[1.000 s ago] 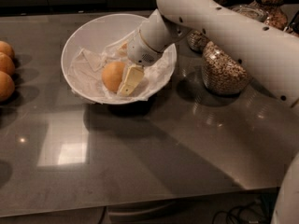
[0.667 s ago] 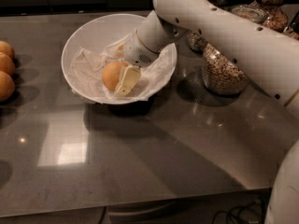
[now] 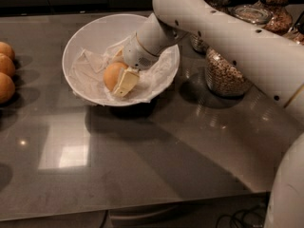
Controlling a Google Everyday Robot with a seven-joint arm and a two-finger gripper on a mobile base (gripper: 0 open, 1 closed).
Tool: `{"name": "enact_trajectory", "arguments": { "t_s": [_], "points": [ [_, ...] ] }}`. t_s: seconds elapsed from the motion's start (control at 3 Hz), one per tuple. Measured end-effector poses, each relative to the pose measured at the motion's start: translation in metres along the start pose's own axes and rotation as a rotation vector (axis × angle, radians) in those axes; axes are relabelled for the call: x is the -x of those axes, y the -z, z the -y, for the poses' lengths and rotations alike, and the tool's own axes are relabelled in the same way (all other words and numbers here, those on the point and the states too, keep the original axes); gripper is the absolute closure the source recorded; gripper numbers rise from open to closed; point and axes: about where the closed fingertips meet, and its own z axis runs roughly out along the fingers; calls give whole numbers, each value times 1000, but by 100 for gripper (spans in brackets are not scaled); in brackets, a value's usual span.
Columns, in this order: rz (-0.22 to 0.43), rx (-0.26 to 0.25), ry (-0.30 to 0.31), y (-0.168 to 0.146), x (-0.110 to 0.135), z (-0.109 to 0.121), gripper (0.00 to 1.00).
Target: Pick orange from white bowl
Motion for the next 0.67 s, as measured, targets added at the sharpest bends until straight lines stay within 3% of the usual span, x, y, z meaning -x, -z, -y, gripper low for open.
{"name": "enact_trajectory", "arguments": {
  "t_s": [0.67],
  "points": [
    [0,0,0,0,0,0,85]
  ]
}}
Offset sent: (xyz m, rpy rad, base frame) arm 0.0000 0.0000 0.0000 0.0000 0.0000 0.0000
